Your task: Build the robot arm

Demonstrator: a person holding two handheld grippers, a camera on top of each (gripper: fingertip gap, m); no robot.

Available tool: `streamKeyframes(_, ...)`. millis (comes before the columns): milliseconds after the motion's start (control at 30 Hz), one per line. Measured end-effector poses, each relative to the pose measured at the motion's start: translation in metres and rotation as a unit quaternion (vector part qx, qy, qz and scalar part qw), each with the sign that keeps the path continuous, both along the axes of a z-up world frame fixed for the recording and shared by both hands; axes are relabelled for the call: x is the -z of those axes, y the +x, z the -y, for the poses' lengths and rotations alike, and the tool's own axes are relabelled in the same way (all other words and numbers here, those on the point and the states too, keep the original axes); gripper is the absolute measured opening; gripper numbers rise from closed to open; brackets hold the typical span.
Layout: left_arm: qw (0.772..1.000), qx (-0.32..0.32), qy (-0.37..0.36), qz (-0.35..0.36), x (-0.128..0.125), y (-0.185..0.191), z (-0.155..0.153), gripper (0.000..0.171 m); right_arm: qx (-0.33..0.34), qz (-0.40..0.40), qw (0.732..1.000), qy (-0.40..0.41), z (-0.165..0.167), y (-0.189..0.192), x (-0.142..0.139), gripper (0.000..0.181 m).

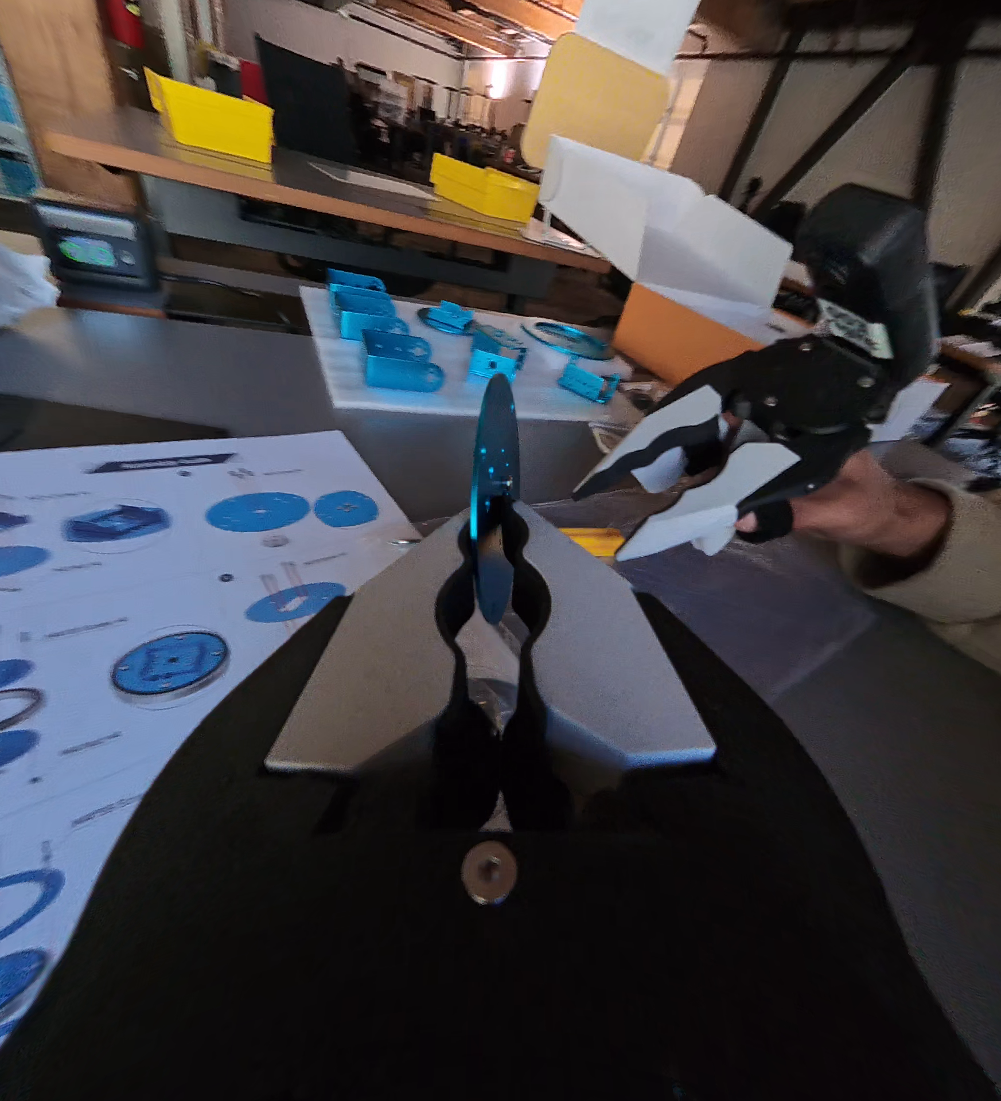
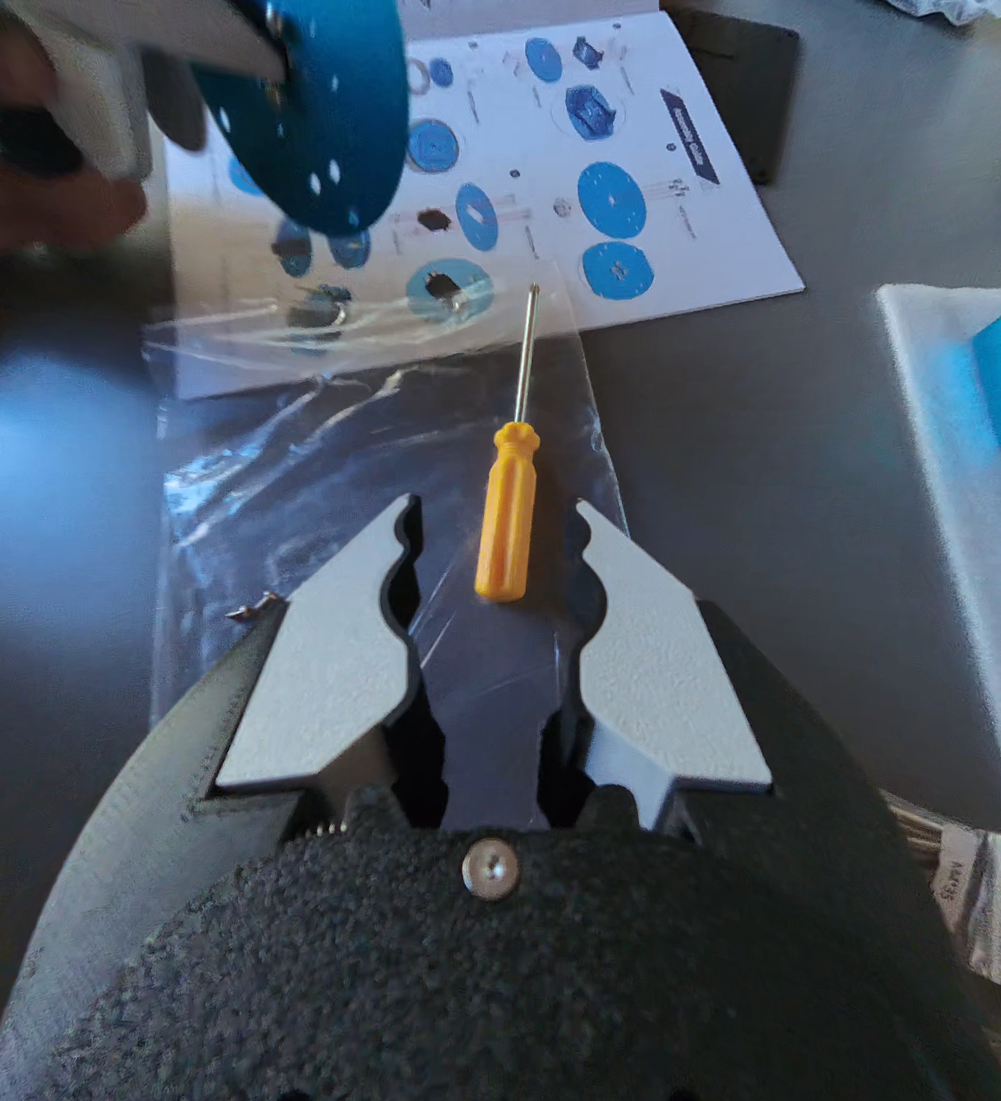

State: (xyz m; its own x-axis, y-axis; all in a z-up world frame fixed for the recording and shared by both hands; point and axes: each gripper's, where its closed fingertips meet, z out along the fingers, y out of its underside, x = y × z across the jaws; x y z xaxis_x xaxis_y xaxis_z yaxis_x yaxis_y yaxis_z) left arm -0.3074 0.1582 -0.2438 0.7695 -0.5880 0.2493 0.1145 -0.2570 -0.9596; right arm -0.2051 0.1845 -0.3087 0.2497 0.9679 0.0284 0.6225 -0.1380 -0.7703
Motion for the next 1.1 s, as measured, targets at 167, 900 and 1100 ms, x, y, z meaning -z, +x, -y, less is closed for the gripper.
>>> streamKeyframes(167,0.999,-0.036,0.012,-0.015,0.001,-0.012,-0.009,0.005,0.038,0.03,0.997,0.063,-0.012,-0.011,0.008,0.035)
streamKeyframes(900,0.986,-0.055,0.111,-0.113,-0.007,-0.009,-0.005,0.005,0.075,-0.136,0.984,-0.088,0.082,-0.028,-0.033,0.017)
streamKeyframes(1100,0.986,-0.056,0.103,-0.122,-0.002,-0.008,-0.006,0.005,0.097,-0.153,0.981,-0.068,0.082,-0.026,-0.028,0.017)
